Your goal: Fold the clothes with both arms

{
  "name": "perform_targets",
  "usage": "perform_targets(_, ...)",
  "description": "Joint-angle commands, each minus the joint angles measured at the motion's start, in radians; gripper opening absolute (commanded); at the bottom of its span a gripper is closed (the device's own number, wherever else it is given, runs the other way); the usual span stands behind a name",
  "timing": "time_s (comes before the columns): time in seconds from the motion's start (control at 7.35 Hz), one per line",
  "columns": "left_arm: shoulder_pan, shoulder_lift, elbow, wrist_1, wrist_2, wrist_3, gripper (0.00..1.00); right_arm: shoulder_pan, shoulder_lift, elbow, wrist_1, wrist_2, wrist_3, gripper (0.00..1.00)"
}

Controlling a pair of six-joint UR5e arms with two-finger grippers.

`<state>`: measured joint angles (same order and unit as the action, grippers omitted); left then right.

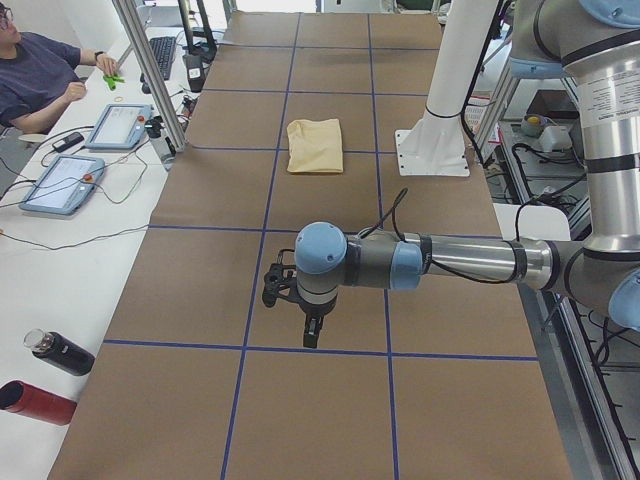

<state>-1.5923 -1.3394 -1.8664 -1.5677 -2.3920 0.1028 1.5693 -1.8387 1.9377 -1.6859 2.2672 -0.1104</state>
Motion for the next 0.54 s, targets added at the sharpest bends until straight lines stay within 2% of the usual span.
perform_targets(0.0,0.000,0.002,0.001,0.000,0.001,0.000,1.00,0.000,-0.001,0.001,0.000,0.000,0.000,1.00)
perform_targets(0.41,0.000,0.002,0.000,0.000,0.001,0.000,1.00,0.000,-0.001,0.010,0.000,0.000,0.002,1.00)
